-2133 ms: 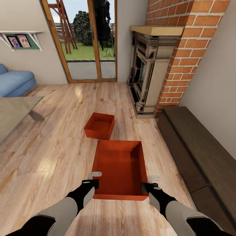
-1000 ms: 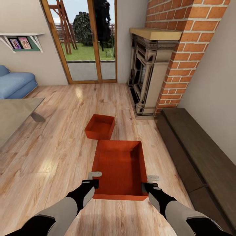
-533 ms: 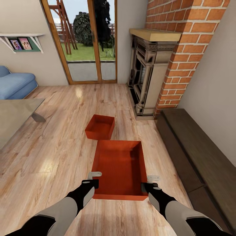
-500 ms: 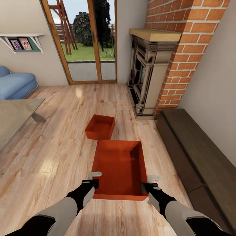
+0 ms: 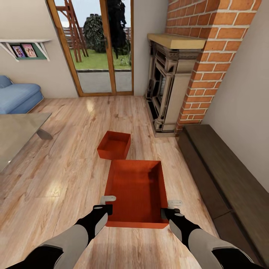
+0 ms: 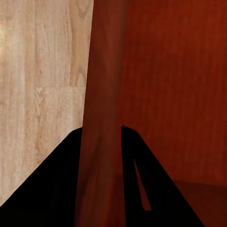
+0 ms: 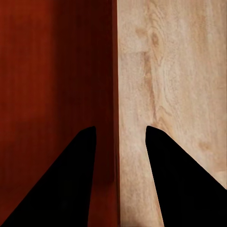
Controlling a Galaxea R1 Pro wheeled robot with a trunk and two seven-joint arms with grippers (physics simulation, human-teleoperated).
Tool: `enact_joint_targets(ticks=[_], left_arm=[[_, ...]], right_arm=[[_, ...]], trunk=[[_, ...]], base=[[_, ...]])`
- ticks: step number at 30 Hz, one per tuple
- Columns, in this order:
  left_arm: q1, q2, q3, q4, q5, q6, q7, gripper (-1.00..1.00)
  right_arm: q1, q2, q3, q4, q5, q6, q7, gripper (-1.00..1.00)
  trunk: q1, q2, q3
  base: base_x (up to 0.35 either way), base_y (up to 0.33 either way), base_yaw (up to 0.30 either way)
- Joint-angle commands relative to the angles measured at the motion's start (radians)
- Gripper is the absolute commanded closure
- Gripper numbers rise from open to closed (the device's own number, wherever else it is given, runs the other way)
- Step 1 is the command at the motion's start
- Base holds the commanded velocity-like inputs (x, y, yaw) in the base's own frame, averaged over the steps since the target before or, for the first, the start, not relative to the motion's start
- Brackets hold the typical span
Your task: Move the two storage containers from the living room to the garage. In the garage, place one container on the floor and stack the other container on top of it (either order is fine).
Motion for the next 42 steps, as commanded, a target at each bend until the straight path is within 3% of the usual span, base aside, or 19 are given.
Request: enact_joint_targets(ticks=[1, 14, 24, 37, 42], left_arm=[[0.0, 0.0, -0.002, -0.003, -0.012, 0.007, 0.022, 1.0], [0.0, 0.0, -0.002, -0.003, -0.012, 0.007, 0.022, 1.0], [0.0, 0.0, -0.002, -0.003, -0.012, 0.006, 0.022, 1.0], [0.0, 0.0, -0.002, -0.004, -0.012, 0.006, 0.022, 1.0], [0.0, 0.0, -0.002, -0.003, -0.012, 0.007, 0.022, 1.0]], right_arm=[[0.0, 0.001, 0.006, 0.001, -0.014, 0.0, 0.002, 1.0], [0.0, 0.001, 0.006, 0.001, -0.014, 0.0, 0.0, 1.0], [0.002, 0.003, 0.006, 0.001, -0.014, 0.0, 0.0, 1.0], [0.003, 0.003, 0.006, 0.001, -0.014, 0.0, 0.002, 1.0], [0.003, 0.003, 0.006, 0.001, -0.015, 0.0, 0.002, 1.0]], trunk=[[-0.004, 0.006, 0.002], [-0.054, 0.097, 0.043], [-0.092, 0.167, 0.088], [-0.092, 0.167, 0.109], [-0.111, 0.202, 0.132]], base=[[0.0, 0.0, 0.0], [0.0, 0.0, 0.0], [0.0, 0.0, 0.0], [0.0, 0.0, 0.0], [0.0, 0.0, 0.0]])
